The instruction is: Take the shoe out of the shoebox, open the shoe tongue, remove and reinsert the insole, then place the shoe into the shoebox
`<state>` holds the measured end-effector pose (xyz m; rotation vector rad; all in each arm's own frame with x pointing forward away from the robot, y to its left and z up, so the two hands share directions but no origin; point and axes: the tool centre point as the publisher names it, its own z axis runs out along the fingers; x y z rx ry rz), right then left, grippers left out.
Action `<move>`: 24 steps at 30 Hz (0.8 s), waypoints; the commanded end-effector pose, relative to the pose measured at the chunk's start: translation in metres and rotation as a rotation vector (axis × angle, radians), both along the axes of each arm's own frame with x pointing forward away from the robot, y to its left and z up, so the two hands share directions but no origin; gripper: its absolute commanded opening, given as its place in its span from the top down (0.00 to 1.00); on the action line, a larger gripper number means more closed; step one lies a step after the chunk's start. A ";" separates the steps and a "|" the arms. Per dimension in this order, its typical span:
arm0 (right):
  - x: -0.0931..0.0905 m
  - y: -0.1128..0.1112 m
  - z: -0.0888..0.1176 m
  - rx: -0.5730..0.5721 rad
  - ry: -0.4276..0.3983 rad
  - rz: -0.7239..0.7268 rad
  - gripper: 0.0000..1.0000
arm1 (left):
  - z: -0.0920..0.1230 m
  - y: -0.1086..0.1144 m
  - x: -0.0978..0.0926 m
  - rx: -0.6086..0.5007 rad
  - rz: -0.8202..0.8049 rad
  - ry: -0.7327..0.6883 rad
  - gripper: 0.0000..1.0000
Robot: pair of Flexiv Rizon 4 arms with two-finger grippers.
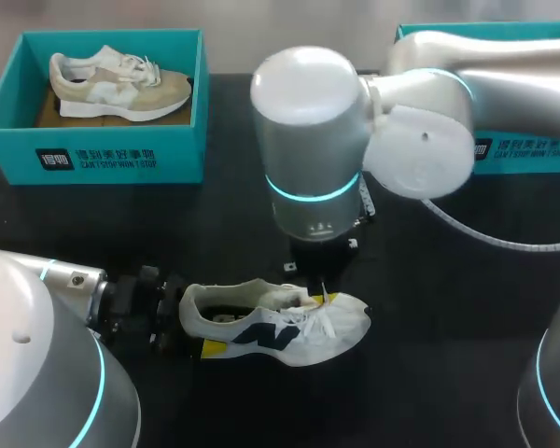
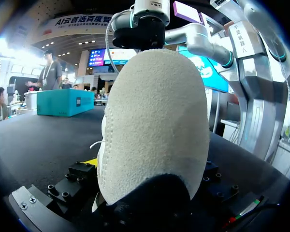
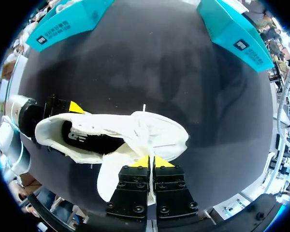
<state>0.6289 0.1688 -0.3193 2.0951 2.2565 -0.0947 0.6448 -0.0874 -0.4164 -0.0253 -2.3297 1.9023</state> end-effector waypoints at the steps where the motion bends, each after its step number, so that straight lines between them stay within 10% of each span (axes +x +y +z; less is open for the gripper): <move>1: -0.007 -0.014 -0.005 0.128 -0.003 0.016 1.00 | -0.002 -0.001 0.001 0.001 0.002 -0.001 1.00; 24: -0.007 -0.053 -0.037 0.295 -0.014 0.001 1.00 | -0.002 -0.001 0.001 0.001 0.002 -0.001 1.00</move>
